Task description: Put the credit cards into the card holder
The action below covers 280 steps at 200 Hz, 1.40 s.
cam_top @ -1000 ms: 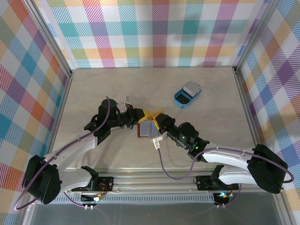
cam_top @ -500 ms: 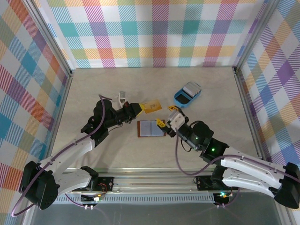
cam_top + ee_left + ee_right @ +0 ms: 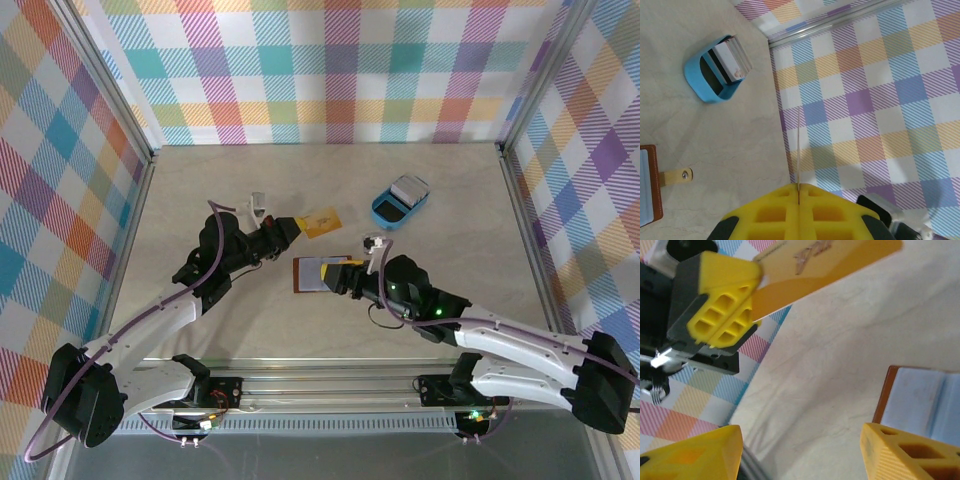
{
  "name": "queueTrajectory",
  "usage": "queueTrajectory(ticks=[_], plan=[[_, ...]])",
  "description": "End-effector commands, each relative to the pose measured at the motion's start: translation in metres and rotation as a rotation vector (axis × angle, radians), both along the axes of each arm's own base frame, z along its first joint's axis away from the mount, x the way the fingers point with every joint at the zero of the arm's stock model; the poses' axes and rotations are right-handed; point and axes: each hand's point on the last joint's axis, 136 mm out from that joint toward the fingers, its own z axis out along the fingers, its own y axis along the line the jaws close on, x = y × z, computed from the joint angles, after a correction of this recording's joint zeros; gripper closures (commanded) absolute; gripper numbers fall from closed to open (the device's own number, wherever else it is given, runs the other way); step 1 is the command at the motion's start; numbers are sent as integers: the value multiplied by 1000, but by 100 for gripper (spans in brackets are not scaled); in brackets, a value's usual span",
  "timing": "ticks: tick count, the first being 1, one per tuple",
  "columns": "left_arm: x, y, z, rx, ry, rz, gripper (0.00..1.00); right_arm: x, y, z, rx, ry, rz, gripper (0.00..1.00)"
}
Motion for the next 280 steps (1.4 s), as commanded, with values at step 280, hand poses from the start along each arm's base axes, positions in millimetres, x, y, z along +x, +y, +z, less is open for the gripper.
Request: queueTrajectory(ticks=[280], plan=[[2,9,-8,-15,-36,61,100,44,31,7,541,437,-67,38]])
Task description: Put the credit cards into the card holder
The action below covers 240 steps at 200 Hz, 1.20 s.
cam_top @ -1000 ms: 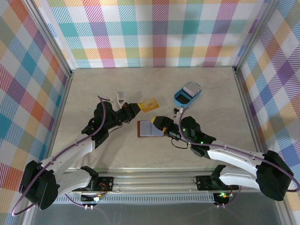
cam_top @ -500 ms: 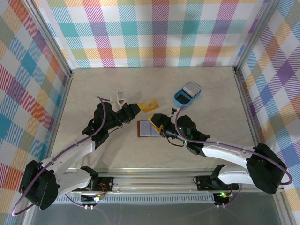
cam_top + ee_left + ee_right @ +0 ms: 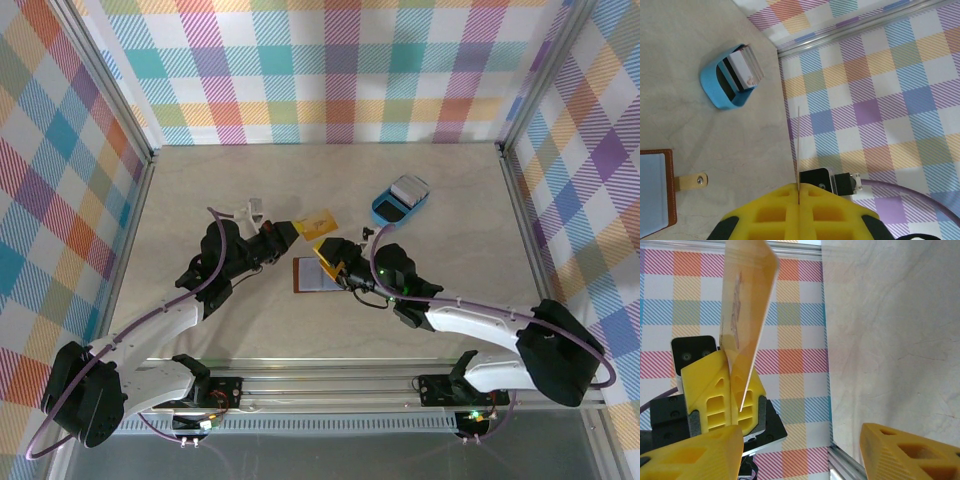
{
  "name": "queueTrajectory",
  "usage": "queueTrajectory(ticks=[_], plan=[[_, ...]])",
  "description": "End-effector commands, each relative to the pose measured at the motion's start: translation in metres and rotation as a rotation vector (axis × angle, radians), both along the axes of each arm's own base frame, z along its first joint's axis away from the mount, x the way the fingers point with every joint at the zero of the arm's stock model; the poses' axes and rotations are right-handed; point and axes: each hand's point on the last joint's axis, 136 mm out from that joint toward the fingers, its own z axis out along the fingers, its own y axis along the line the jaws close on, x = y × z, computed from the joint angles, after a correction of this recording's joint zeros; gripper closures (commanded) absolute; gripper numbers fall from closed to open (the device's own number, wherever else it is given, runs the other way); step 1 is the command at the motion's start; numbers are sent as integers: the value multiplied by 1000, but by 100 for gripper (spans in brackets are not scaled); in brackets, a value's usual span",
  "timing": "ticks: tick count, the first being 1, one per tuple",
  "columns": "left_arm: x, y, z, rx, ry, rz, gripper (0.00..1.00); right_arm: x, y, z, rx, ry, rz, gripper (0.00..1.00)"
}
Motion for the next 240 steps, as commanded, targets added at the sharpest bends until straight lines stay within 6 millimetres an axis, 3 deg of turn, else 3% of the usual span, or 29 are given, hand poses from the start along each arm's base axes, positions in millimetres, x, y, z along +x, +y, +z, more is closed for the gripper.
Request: queueTrajectory(ticks=[1,92,136,177,240], plan=[[-2,2,12,-16,-45,9,100,7,0,19,76,-28,-27,38],[-8,10,2,-7,-14,29,100,26,-17,53,153,-172,-129,53],[-10,11,3,-17,-20,31,100,35,-14,48,170,-132,-138,64],[-13,14,0,-14,-18,39,100,38,-8,39,193,-93,-128,65],[-15,16,-5,-27,-5,45,100,43,-1,39,229,-104,-115,82]])
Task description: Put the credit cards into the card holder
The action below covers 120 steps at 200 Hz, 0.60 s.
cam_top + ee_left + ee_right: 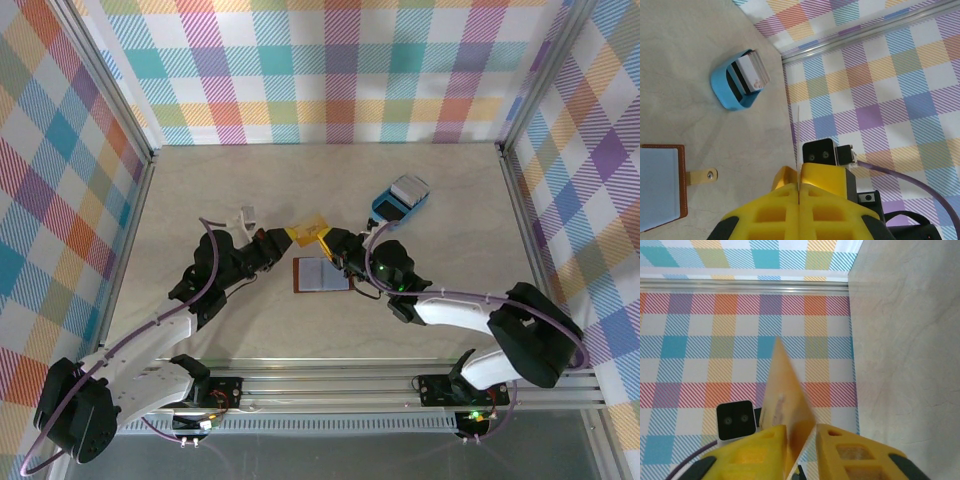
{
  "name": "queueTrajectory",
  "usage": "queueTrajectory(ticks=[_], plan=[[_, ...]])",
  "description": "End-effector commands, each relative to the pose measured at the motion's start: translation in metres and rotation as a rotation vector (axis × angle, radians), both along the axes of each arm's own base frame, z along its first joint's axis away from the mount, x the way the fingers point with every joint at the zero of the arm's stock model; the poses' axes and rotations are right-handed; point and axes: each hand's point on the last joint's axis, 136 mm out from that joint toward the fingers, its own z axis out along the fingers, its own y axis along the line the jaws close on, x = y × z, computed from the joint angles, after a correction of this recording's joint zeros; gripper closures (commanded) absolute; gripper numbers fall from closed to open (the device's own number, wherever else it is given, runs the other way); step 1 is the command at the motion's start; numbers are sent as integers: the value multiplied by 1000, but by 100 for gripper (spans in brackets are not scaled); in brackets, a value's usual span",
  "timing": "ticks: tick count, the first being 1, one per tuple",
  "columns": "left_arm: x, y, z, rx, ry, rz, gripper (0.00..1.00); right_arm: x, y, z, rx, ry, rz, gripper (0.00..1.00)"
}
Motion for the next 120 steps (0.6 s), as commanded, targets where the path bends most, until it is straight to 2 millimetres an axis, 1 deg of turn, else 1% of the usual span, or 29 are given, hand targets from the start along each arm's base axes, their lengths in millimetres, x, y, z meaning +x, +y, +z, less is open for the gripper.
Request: queueTrajectory(ticks=[1,20,29,37,52,60,75,81,98,107,120], plan=[[-3,1,2,-23,-5,6,100,4,3,30,94,-66,9,83],[-3,2,-3,-14,11,7,99,4,4,32,101,-85,12,94],[-2,2,-8,-3,31,9,86,4,3,33,96,-96,17,100],[-2,2,-11,9,45,9,73,5,3,33,91,-102,22,100],[-2,2,-10,41,32,3,50,7,1,29,59,-110,42,100],[-2,5,-11,72,19,12,41,8,-2,23,37,-96,45,100],[0,14,-13,134,18,38,30,10,-8,16,-6,-96,57,100],[1,18,-13,158,15,38,27,10,-10,13,-21,-85,71,100],[3,28,-13,199,29,36,23,10,-13,6,-60,-60,123,100],[4,29,-10,204,20,16,23,9,-14,3,-84,-42,152,100],[6,31,-10,218,24,1,23,4,-14,3,-111,-40,202,100]])
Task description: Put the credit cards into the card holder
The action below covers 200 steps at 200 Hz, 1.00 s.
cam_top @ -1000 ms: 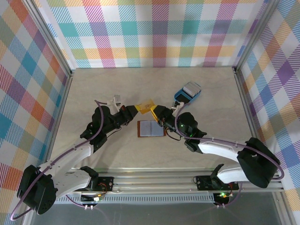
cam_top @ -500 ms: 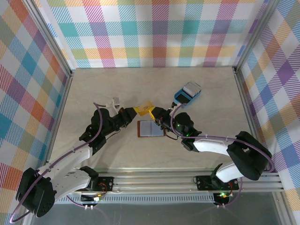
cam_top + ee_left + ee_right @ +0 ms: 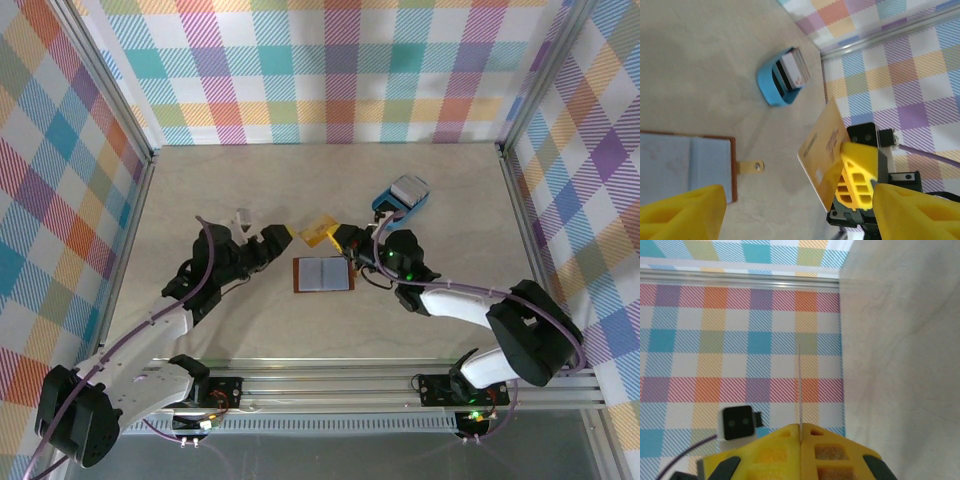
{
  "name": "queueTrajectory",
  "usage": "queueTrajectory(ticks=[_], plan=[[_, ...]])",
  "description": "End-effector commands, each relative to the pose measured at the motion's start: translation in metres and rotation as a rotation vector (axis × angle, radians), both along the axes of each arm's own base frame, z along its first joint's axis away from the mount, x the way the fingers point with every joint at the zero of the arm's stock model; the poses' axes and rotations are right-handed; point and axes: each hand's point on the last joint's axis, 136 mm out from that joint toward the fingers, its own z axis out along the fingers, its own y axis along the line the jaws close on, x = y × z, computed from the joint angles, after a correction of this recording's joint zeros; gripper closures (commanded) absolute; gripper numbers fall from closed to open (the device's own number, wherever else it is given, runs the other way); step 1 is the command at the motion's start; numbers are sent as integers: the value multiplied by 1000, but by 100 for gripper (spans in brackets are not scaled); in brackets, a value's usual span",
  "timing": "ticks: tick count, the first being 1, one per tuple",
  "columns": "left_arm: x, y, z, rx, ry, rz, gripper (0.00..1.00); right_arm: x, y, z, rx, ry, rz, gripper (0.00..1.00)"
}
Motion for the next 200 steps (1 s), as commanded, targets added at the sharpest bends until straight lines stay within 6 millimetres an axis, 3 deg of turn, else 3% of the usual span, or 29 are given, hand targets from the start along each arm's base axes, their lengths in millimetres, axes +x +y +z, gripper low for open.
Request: queueTrajectory(ticks=[1,58,94,143,169,200], plan=[[-1,5,11,55,-29,-54,23,-13,6,14,-45,-33,139,100],[19,-14,-4,65,12,-206,24,-30,-3,15,-203,-66,318,100],[13,-17,-8,65,-32,-298,25,-37,-1,12,-200,-84,405,100],[11,-18,23,4,-99,-421,25,-34,13,19,-117,-79,490,100],[27,-12,30,-3,-86,-418,25,-37,16,23,-128,-78,528,100],[37,-19,33,-49,-51,-448,29,-41,11,28,-195,-96,529,100]])
